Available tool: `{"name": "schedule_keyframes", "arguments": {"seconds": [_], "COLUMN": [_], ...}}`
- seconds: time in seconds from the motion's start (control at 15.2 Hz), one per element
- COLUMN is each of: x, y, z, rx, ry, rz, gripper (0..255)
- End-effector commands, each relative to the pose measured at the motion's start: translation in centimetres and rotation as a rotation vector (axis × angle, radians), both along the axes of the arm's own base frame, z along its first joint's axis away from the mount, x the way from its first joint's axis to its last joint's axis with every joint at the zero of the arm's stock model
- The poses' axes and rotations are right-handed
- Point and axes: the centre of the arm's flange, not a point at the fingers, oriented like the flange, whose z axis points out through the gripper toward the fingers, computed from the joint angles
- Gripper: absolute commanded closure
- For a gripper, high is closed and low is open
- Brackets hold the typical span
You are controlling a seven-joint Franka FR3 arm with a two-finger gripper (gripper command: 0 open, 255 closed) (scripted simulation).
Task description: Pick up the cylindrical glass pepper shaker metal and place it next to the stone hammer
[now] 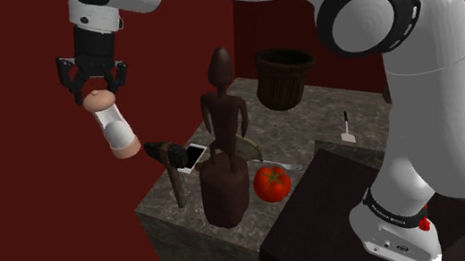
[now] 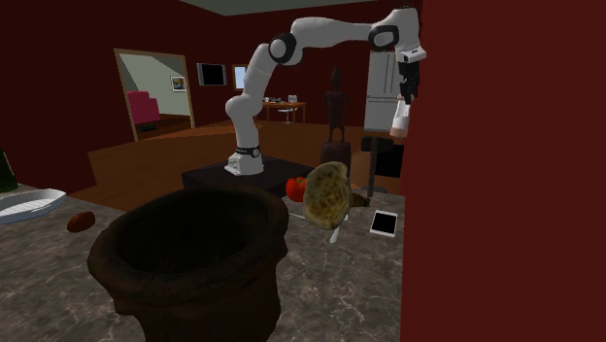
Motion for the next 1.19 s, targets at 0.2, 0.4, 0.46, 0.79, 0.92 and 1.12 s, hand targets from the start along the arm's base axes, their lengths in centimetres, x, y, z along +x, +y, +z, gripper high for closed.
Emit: {"name": "schedule_keyframes", "arguments": {"seconds": [0.2,0.4,0.46,0.79,0.92,1.12], "x": [0.0,0.0,0.0,0.0,0.0,0.0], "y": [0.0,0.0,0.0,0.0,0.0,0.0], "z": [-2.6,-4.2,-4.7,-7.4,-8.4,-10.0], "rx": [0.0,0.0,0.0,0.0,0.0,0.0], "ry": [-0.001,-0.001,-0.001,-0.001,-0.001,-0.001], "rz": [0.0,0.0,0.0,0.0,0.0,0.0], "gripper": [255,255,255,255,255,255]}}
